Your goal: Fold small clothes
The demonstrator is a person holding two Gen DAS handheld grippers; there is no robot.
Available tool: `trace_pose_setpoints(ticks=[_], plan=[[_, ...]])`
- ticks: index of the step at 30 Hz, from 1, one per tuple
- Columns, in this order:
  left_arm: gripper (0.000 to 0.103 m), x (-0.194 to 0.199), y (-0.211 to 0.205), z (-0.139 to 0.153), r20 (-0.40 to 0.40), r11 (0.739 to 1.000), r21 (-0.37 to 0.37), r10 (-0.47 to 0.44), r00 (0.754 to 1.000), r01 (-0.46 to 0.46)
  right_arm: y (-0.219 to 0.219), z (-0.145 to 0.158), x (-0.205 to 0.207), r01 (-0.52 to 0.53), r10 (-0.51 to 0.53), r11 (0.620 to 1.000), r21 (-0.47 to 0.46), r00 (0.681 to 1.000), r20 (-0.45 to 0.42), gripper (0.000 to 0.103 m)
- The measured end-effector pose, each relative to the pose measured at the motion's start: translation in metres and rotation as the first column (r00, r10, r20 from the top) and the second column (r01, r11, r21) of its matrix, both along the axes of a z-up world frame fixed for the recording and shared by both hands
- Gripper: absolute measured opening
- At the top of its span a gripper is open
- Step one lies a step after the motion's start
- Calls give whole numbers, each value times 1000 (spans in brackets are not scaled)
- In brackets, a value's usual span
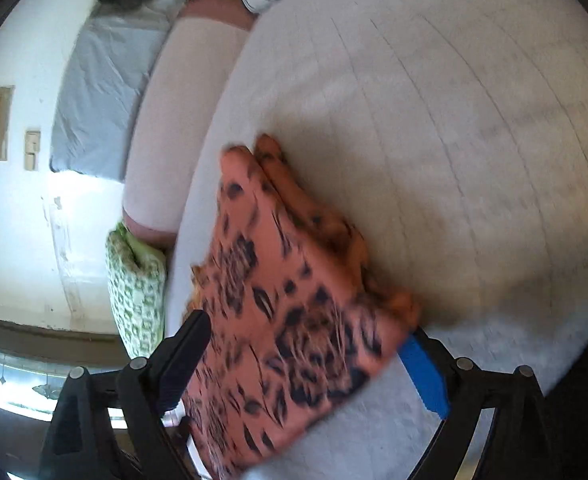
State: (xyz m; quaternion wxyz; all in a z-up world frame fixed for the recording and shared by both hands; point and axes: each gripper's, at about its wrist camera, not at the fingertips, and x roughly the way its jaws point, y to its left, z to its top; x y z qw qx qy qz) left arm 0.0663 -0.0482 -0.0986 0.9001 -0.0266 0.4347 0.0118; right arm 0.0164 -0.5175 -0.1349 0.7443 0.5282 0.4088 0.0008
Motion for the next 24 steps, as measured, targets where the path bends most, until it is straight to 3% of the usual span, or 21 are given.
trace_pose_setpoints(ticks=[7, 11, 14, 15, 16, 18, 19, 22, 24], plan=[[71, 0, 1, -6, -17, 1000, 4, 3, 1000, -3, 6, 3, 5, 1, -1, 1000, -15, 1000, -6, 92], [72, 2, 1, 0, 6, 1000, 5, 3, 1000, -3, 5, 14, 5, 5, -3, 996, -85, 1000, 22, 92], [75, 9, 0, -12, -32, 1000, 12, 3, 999, -3, 11, 5, 16, -45, 42, 990, -130, 999, -29, 91], [75, 13, 0, -21, -66, 1000, 13, 0, 998, 1, 13, 3, 18, -67, 62, 985, -162, 997, -35, 87], [76, 15, 0, -31, -89, 1000, 17, -3, 996, 5, 16, 5, 21, -90, 79, 972, -219, 995, -57, 70], [79, 12, -1, -32, -54, 999, 38, -10, 998, 12, 16, 4, 24, -118, 103, 969, -219, 992, -78, 27], [79, 12, -2, -32, -56, 999, 42, -12, 998, 14, 14, 3, 26, -131, 114, 968, -215, 989, -90, 20], [79, 14, 0, -31, -69, 1000, 25, -13, 998, 15, 18, 18, 26, -148, 133, 951, -270, 988, -74, 19], [78, 13, 3, -28, -73, 1000, 4, -15, 997, 15, 30, 44, 26, -160, 163, 929, -333, 986, -19, 18]])
